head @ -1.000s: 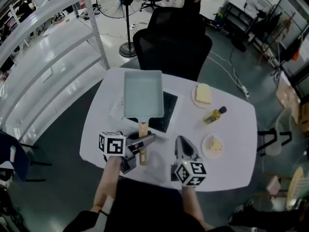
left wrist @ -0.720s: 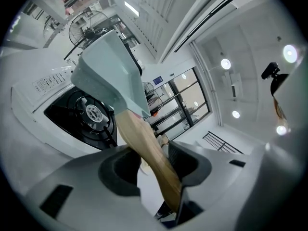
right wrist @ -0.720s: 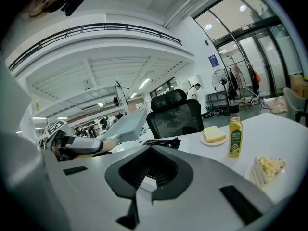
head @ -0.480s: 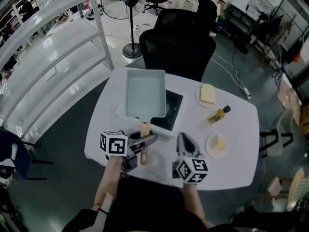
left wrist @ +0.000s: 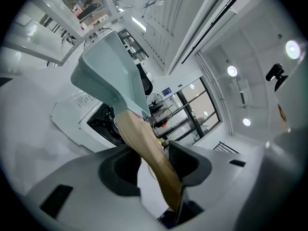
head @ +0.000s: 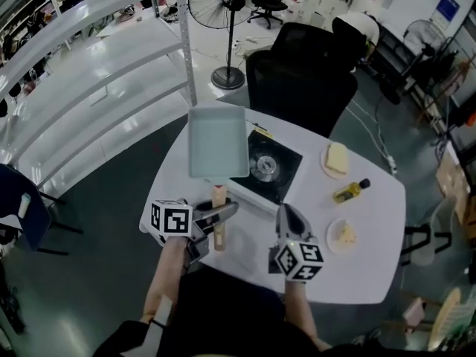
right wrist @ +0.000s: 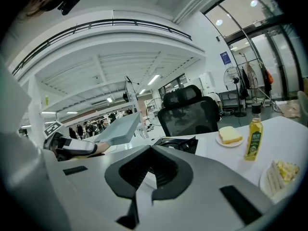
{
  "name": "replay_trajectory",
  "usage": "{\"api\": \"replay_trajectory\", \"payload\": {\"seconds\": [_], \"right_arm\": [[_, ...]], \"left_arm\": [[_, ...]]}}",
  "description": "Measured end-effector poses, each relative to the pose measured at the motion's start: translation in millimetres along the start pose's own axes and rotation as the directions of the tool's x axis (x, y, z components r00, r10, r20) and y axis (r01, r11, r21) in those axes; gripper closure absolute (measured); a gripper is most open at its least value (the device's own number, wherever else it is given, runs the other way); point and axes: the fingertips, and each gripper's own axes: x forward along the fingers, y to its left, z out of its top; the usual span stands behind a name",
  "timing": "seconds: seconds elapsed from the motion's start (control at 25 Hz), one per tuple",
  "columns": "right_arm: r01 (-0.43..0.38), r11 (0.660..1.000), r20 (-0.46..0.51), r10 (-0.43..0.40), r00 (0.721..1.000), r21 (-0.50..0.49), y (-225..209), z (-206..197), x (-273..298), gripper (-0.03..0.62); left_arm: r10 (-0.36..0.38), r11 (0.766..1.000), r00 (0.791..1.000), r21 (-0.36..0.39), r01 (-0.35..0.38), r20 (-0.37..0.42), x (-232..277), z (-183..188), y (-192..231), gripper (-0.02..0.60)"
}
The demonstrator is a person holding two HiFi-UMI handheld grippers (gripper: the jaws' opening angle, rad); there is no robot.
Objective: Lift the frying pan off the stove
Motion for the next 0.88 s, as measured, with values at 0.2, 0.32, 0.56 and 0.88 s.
{"api": "replay_trajectory", "payload": {"seconds": [0.2,0.32,0.56,0.88], "right_arm": [[-0.059,0.998,-0.015,0.059,0.998,-0.024,27,0,13,0.589],[-0.098,0.994,-0.023,0.097,0.995,-0.041,43,-2,17,0.589],[-0.173,0.982,-0.053,0.169,0.984,-0.077,70,-4,21,0.589],[-0.246,0.963,-0.095,0.236,0.967,-0.108,114,-27,37,0.589]], "left_arm": [[0.048,0.999,0.996,0.0,-0.048,0.069,-35,7,7,0.407],[0.084,0.996,0.99,-0.016,-0.083,0.115,-56,7,12,0.405],[0.132,0.991,0.968,-0.051,-0.124,0.215,-93,10,6,0.403],[0.214,0.977,0.925,-0.09,-0.195,0.314,-158,-1,27,0.403]]}}
